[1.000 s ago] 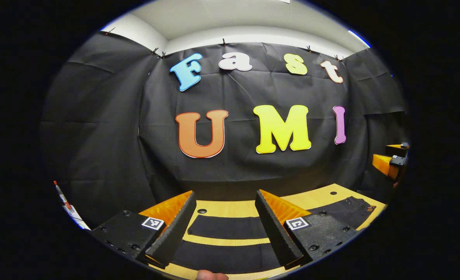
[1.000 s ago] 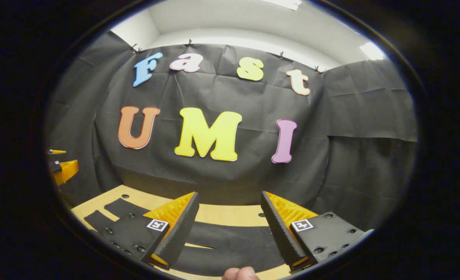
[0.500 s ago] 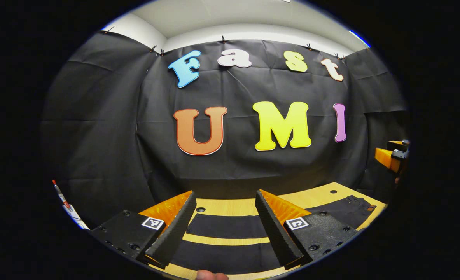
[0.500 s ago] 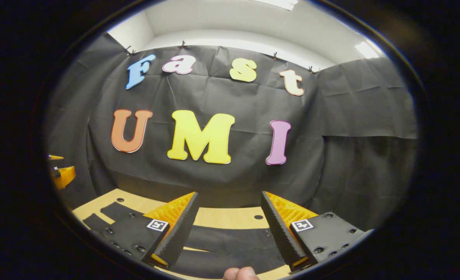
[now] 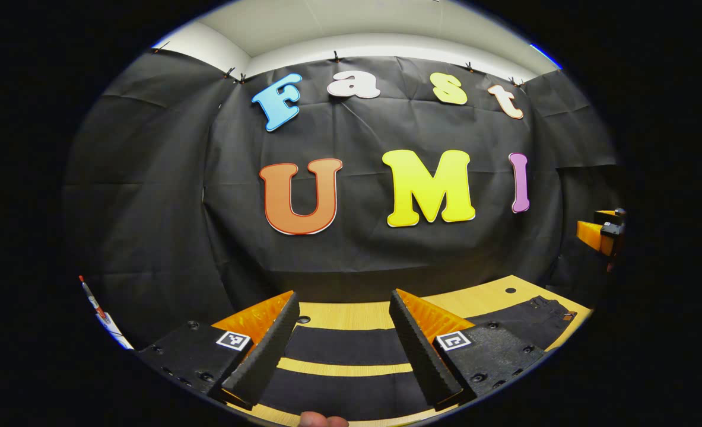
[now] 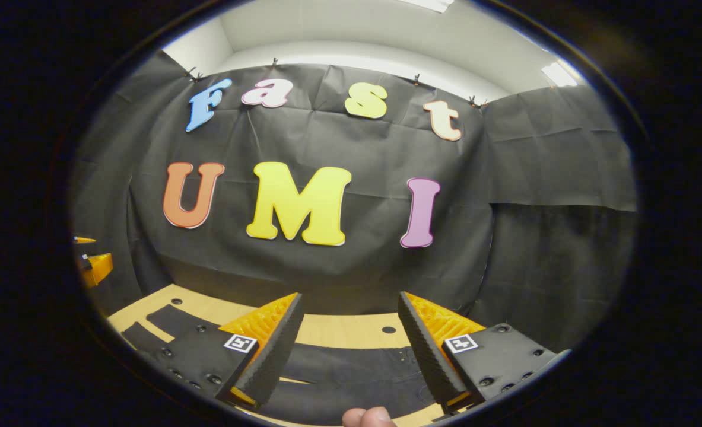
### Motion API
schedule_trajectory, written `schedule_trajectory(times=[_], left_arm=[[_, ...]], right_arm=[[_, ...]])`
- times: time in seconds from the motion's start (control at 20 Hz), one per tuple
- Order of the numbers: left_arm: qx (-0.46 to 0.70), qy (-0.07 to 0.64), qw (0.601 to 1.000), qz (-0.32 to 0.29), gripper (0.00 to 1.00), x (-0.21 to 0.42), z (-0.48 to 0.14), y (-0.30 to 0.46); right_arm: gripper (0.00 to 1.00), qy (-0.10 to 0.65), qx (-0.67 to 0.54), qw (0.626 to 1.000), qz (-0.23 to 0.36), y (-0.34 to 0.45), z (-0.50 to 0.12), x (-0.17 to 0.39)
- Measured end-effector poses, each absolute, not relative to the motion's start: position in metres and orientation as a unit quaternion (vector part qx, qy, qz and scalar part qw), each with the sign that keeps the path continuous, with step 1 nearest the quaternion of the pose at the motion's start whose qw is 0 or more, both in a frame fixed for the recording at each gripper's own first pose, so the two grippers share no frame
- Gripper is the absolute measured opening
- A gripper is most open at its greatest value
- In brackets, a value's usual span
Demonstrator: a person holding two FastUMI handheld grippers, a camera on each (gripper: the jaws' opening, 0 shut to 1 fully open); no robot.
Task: Grasp the waist and the cuffs of the jeans and fold them to make the two legs overlap; first hold the waist and fold one-third of the jeans toward the cuffs, then hold the cuffs and fold the remaining one-third in the same direction to finish folding.
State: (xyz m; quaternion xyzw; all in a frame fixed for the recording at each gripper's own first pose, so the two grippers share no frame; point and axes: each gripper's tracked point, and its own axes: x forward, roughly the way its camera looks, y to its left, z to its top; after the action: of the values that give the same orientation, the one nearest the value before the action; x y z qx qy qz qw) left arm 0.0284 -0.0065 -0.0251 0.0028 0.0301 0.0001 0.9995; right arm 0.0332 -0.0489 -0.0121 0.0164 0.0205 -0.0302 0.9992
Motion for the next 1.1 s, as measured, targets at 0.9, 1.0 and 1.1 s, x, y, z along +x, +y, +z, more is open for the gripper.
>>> schedule_trajectory(times=[0.9, 1.0, 1.1], left_arm=[[-0.548, 0.335, 0.740, 0.199, 1.00, -0.030, -0.283, 0.044], [-0.575, 0.339, 0.712, 0.217, 1.00, -0.026, -0.290, 0.034], [-0.587, 0.342, 0.697, 0.229, 0.99, -0.017, -0.301, 0.043]], right_arm=[[0.98, 0.381, 0.336, 0.855, -0.107, -0.212, -0.290, -0.029], [0.92, 0.397, 0.361, 0.836, -0.114, -0.207, -0.303, -0.028], [0.92, 0.409, 0.376, 0.824, -0.116, -0.201, -0.317, -0.027]])
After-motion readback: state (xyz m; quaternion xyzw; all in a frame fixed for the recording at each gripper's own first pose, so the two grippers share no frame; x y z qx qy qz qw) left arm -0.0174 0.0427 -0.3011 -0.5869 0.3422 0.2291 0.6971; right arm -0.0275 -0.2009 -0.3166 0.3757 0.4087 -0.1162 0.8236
